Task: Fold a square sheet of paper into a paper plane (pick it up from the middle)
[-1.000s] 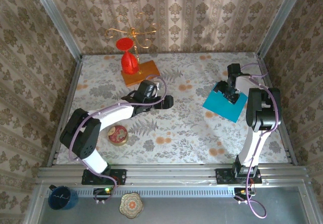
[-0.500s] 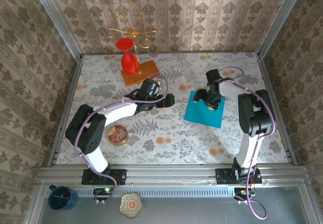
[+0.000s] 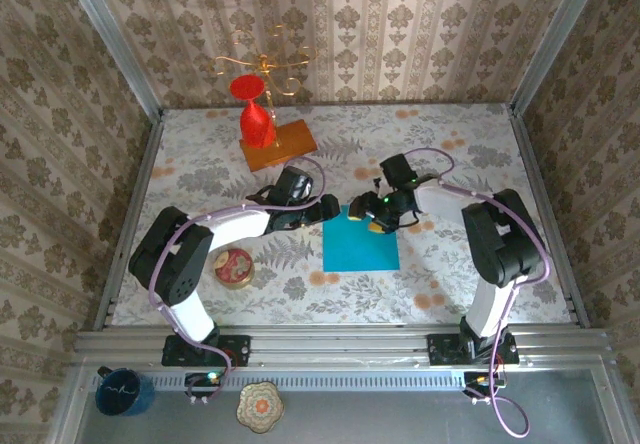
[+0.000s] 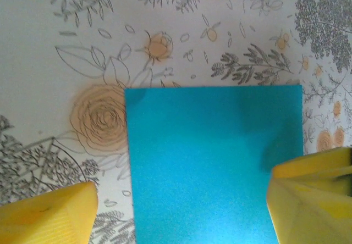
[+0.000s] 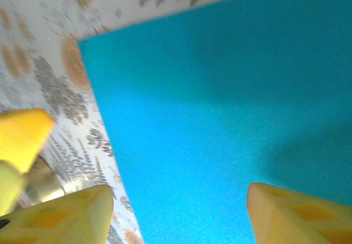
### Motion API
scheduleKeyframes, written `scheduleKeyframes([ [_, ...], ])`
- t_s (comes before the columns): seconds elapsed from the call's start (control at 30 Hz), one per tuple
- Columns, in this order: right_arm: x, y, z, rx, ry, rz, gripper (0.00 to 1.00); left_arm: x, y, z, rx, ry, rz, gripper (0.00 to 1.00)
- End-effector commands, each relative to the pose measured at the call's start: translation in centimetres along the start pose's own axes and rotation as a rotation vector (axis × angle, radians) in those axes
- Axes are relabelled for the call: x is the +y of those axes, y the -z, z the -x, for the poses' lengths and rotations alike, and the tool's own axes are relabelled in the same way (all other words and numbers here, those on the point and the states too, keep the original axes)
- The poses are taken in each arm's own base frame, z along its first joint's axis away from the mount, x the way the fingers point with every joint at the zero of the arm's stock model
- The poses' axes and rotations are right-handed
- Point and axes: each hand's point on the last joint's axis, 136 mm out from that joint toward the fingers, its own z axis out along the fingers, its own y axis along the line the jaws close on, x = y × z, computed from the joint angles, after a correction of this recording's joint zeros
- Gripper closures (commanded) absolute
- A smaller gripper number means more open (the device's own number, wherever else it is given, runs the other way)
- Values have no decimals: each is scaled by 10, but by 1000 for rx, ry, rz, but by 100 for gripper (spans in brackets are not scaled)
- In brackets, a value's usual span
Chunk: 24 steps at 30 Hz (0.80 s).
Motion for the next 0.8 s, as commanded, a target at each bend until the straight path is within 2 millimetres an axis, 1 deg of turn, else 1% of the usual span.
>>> scheduleKeyframes([
  [0.0, -2, 30, 11, -65, 18, -4, 34, -21, 11, -12, 50, 35, -29, 19],
  [0.1, -34, 31, 3, -23, 18, -114, 36, -32, 7, -26, 95, 40, -57, 19],
  [0.2, -53, 27, -6, 14, 4, -158, 39, -44, -2, -37, 140, 37, -86, 19],
  [0.37, -64, 21, -16, 54, -3, -177, 42, -51, -14, -42, 173, 29, -98, 19],
  [0.5, -69, 17, -21, 69, -8, -183, 44, -47, -23, -47, 202, 37, -85, 19],
  [0.77, -78, 9, -27, 102, -25, -192, 47, -40, -33, -51, 226, 50, -66, 18],
])
